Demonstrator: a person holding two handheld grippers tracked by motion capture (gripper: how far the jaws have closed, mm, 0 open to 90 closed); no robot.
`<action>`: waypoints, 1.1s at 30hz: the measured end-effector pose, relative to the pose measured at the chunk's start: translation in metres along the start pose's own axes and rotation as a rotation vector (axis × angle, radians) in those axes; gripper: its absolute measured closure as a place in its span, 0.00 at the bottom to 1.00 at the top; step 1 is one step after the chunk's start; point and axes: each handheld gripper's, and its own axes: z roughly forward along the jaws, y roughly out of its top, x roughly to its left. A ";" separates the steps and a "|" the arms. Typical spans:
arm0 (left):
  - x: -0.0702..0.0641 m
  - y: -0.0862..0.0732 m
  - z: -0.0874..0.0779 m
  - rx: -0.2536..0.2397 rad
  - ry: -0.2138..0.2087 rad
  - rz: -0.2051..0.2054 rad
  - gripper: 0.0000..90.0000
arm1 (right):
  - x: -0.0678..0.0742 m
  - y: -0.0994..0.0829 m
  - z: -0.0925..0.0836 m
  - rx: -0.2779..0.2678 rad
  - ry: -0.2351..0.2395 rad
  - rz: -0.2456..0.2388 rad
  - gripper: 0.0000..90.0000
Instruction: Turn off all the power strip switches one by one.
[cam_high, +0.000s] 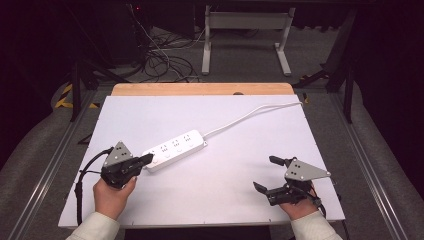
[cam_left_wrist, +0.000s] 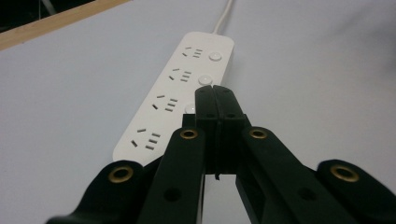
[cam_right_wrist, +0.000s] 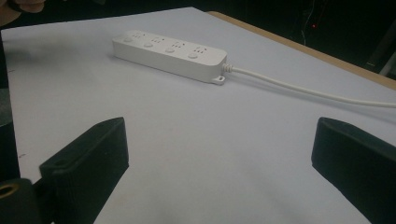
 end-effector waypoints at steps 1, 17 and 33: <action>0.000 0.001 0.003 0.006 -0.001 0.001 1.00 | 0.000 0.000 0.000 0.000 0.001 0.000 0.05; 0.010 0.003 0.027 0.104 0.008 -0.014 1.00 | 0.000 -0.001 0.002 0.003 0.013 -0.007 0.05; 0.020 -0.001 0.045 0.240 0.016 -0.043 1.00 | 0.001 -0.001 0.003 0.008 0.019 -0.006 0.05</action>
